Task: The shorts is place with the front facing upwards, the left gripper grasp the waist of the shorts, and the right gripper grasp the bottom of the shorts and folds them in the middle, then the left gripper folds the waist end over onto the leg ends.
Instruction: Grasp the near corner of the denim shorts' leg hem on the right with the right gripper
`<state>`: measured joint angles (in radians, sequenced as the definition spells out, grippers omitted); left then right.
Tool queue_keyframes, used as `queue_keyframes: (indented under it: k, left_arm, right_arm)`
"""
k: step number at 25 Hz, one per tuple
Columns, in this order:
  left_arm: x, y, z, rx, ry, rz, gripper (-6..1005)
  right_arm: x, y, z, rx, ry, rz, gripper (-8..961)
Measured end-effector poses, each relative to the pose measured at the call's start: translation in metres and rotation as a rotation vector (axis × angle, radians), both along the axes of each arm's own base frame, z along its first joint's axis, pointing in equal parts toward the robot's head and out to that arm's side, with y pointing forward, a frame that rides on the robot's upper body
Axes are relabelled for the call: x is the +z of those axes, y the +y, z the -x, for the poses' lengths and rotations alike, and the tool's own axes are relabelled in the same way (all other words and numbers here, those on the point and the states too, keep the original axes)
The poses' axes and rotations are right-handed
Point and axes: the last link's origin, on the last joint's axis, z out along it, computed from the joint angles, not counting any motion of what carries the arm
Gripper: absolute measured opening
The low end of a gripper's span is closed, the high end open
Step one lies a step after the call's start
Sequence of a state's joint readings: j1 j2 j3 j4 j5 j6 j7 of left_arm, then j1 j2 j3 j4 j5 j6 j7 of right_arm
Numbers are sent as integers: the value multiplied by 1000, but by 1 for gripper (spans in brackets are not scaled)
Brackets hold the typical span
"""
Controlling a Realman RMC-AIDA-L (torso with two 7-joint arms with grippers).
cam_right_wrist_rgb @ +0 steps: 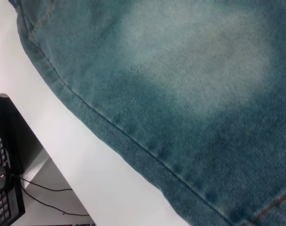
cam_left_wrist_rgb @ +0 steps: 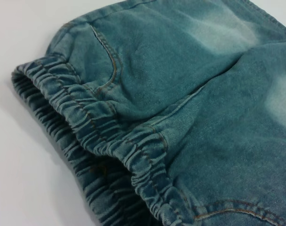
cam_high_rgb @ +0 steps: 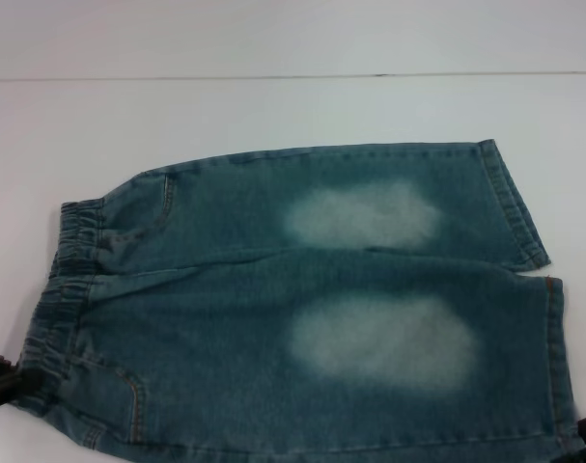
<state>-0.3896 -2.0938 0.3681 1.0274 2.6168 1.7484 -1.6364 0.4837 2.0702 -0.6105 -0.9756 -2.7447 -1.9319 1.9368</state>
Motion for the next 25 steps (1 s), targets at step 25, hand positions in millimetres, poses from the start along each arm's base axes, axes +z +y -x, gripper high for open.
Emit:
queue_keyframes:
  k: [25]
  left_arm:
    - [-1,-2,1,3,0,3,49]
  right_arm:
    - [-3,5,1,34,0,-8,416]
